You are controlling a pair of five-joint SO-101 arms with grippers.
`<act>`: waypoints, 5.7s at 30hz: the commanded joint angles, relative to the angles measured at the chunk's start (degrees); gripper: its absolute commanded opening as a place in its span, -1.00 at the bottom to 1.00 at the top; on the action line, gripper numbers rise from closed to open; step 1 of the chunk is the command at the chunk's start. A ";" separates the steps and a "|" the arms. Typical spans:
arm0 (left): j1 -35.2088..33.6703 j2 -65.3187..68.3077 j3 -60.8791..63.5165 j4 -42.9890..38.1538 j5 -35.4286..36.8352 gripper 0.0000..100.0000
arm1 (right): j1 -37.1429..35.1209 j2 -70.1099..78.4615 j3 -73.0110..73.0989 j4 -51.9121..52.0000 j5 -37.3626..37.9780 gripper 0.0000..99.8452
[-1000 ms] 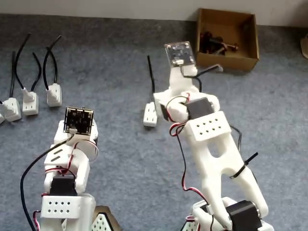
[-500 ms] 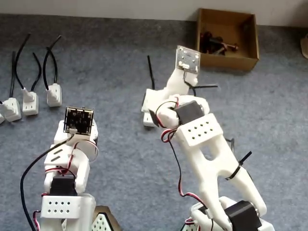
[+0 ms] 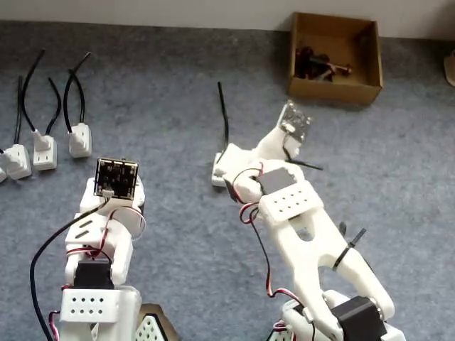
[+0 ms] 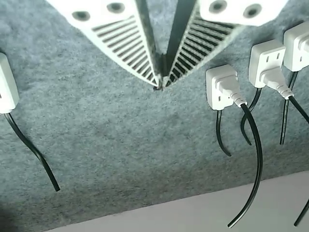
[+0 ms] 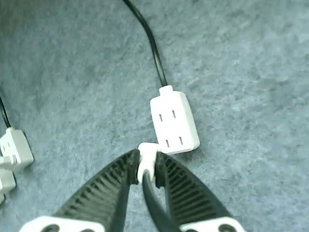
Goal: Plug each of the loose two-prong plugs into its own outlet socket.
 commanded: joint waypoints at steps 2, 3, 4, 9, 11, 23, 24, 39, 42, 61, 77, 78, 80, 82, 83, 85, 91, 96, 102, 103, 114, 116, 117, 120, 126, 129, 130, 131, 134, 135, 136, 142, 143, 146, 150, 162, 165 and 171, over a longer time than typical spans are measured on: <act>1.01 -0.40 -0.75 -1.23 0.35 -0.99 | -4.35 -3.03 -0.31 -1.19 3.43 -0.99; 1.01 -0.40 -0.75 -1.23 0.35 -0.99 | -4.44 -3.03 -0.31 -1.19 3.08 -0.99; 1.01 -0.40 -0.75 -1.23 0.35 -0.99 | -4.53 -3.03 -0.31 -1.19 2.20 -0.99; 1.01 -0.40 -0.75 -1.23 0.35 -0.99 | -4.35 -3.03 -0.31 -1.10 0.97 -0.99; 1.01 -0.40 -0.75 -1.23 0.35 -0.99 | -4.35 -3.03 -0.31 -0.92 1.05 -0.99; 1.01 -0.40 -0.75 -1.23 0.35 -0.99 | -4.44 -3.03 -3.03 5.76 53.27 -0.99; 1.01 -0.40 -0.75 -1.23 0.35 -0.99 | -4.35 -3.03 -3.03 5.85 56.79 -0.99; 1.01 -0.40 -0.75 -1.23 0.35 -0.99 | 2.51 -2.24 -20.09 27.47 72.00 -0.99; 1.01 -0.40 -0.75 -1.14 0.35 -0.99 | 2.42 -2.24 -23.78 31.87 74.55 -0.99; 8.04 -0.31 -1.63 12.57 -20.75 -0.56 | -4.79 -2.86 -19.12 33.01 74.37 -0.99; 13.41 0.22 -3.12 21.71 -28.40 -0.54 | -1.71 -2.95 -18.42 28.79 62.07 -0.99; 13.93 0.22 -3.12 21.80 -28.40 -0.54 | -1.10 -2.95 -18.42 28.79 62.07 -0.99; 14.11 0.31 -3.12 21.98 -28.40 -0.54 | 0.04 -2.95 -18.42 28.79 62.07 -0.99; 14.02 0.31 -3.21 21.71 -28.40 -0.54 | 0.84 -2.95 -18.42 29.93 62.15 -0.99; 14.02 0.31 -3.47 21.71 -28.40 -0.54 | 1.19 -3.03 -18.51 30.81 62.15 -0.99; 14.02 0.31 -5.05 21.71 -28.31 -0.54 | 1.71 -3.03 -18.51 31.96 62.15 -0.99; 12.00 1.01 -11.03 22.24 -28.04 -0.54 | 3.56 -3.03 -18.42 32.40 62.15 -0.99; 11.82 11.91 -17.54 22.86 -26.73 -0.54 | 3.47 -3.03 -16.75 31.78 62.15 -0.99; 12.44 26.86 -25.80 22.42 -24.88 -0.54 | 3.56 -3.03 -16.31 31.87 62.15 -0.99; 12.97 29.23 -27.21 22.33 -24.26 -0.54 | 3.56 -3.03 -16.31 31.96 62.15 -0.99; 13.23 51.03 -43.03 16.18 -12.48 -0.38 | 7.78 -3.03 -16.31 32.40 61.71 -0.99; 13.23 55.25 -46.81 16.00 -9.14 -0.38 | 9.27 -3.03 -16.31 32.31 61.71 -0.99; 13.23 57.45 -48.92 16.00 -7.12 -0.38 | 9.71 -3.03 -16.31 32.40 61.71 -0.99; 13.23 64.40 -54.81 16.26 -0.35 -0.38 | 9.89 -3.03 -16.31 32.40 61.71 -0.99; 17.45 79.34 -65.27 18.90 4.48 -0.38 | 10.07 -3.03 -16.31 32.40 61.71 -0.99; 18.51 84.53 -70.20 21.63 4.57 -0.38 | 11.12 -3.03 -16.31 32.22 61.71 -0.99; 18.68 85.85 -71.87 22.59 4.75 -0.38 | 12.00 -3.03 -16.48 32.13 61.71 -0.99; 18.86 87.16 -73.36 23.74 5.89 -0.38 | 12.97 -3.03 -16.75 32.13 61.71 -0.99; 20.00 90.42 -77.85 27.25 9.14 -0.36 | 16.31 -3.03 -16.75 32.31 61.80 -0.99; 20.44 91.38 -79.34 28.57 9.41 -0.33 | 17.10 -3.03 -16.75 32.31 61.71 -0.99; 20.70 92.53 -80.92 29.98 10.37 -0.31 | 17.71 -3.03 -16.75 32.31 61.71 -0.99; 22.73 99.56 -89.80 35.43 17.05 -0.26 | 19.47 -3.03 -16.75 32.22 61.71 -0.99; 23.08 101.14 -90.77 35.78 17.14 -0.27 | 19.82 -3.03 -16.84 32.22 61.71 -0.99; 23.52 105.63 -93.41 36.92 17.32 -0.27 | 20.88 -3.03 -16.84 32.04 61.80 -0.99; 23.52 110.29 -96.31 36.92 19.43 -0.27 | 21.49 -3.03 -16.84 31.96 61.89 -0.99; 23.60 118.55 -100.88 36.84 19.60 -0.39 | 21.49 -3.03 -16.84 31.96 62.07 -0.99; 23.60 119.78 -102.81 36.92 19.60 -0.51 | 21.49 -3.03 -16.84 31.96 62.07 -0.99; 23.43 119.96 -103.08 36.92 19.60 -0.73 | 21.49 -3.03 -16.84 31.96 62.07 -0.99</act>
